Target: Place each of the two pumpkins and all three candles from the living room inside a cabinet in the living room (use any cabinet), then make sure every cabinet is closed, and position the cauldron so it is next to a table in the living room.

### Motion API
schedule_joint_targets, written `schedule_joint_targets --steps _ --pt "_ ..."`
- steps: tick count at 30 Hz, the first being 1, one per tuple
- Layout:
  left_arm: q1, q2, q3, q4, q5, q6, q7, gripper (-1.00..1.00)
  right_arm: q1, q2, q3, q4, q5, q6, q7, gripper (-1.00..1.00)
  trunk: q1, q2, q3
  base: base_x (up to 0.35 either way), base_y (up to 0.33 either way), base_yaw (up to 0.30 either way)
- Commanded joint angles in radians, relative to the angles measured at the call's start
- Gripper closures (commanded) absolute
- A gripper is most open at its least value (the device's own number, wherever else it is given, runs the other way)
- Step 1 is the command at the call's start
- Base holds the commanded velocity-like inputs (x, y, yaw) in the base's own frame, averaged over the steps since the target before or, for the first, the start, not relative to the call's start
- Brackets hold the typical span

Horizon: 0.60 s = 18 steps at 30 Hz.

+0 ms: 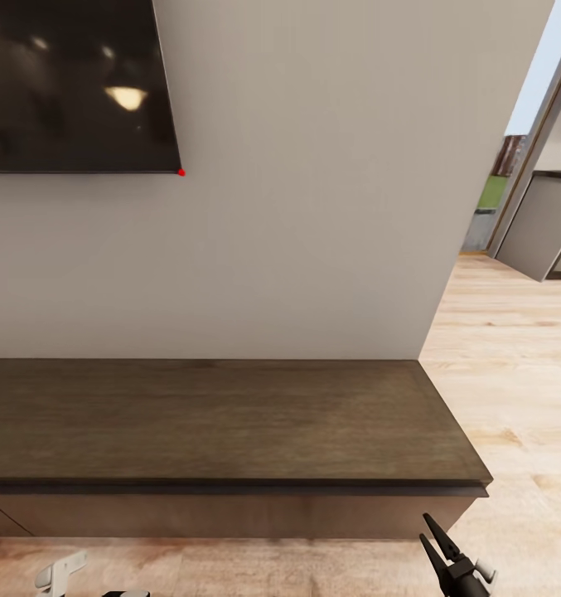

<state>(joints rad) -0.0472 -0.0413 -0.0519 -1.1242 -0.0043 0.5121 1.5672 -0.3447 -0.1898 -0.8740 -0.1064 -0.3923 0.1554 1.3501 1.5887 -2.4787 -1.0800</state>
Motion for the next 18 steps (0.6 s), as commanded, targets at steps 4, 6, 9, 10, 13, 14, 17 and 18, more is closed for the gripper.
schedule_joint_targets --steps 4,6,9,10,13,14,17,18 --pt "0.000 0.000 0.000 0.000 0.000 0.011 0.004 -1.00 0.000 0.000 0.006 0.001 -0.010 0.010 0.003 -1.00 0.000 0.000 -0.001 0.000 0.000 0.000" --pt "0.000 0.000 0.000 0.000 0.000 0.011 0.004 -1.00 0.000 0.000 0.006 0.001 -0.010 0.010 0.003 -1.00 0.000 0.000 -0.001 0.000 0.000 0.000" --pt "0.000 0.000 0.000 0.000 0.000 0.011 0.004 -1.00 0.000 -0.001 0.005 0.001 -0.010 0.010 0.006 -1.00 0.000 0.000 -0.001 0.000 0.000 0.000" --pt "0.000 0.000 0.000 0.000 0.000 0.011 0.004 -1.00 0.000 -0.001 0.005 0.001 -0.010 0.010 0.007 -1.00 0.000 0.000 -0.001 0.000 0.000 0.000" --pt "0.000 0.000 0.000 0.000 0.000 0.010 0.004 -1.00 0.001 -0.001 0.005 0.001 -0.010 0.011 0.008 -1.00 0.000 0.000 -0.001 0.007 0.000 0.000" --pt "0.000 0.000 0.000 0.000 0.000 0.010 0.004 -1.00 0.001 -0.001 0.004 0.001 -0.010 0.011 0.008 -1.00 0.000 0.000 -0.001 0.043 0.000 0.000" --pt "0.000 0.000 0.000 0.000 0.000 0.010 0.004 -1.00 0.001 -0.001 0.004 0.001 -0.010 0.011 0.006 -1.00 0.000 0.000 -0.001 0.059 0.000 0.000" --pt "0.000 0.000 0.000 0.000 0.000 0.010 0.004 -1.00 0.001 -0.001 0.004 0.001 -0.010 0.012 0.006 -1.00 0.000 0.000 -0.001 0.033 0.000 0.000"
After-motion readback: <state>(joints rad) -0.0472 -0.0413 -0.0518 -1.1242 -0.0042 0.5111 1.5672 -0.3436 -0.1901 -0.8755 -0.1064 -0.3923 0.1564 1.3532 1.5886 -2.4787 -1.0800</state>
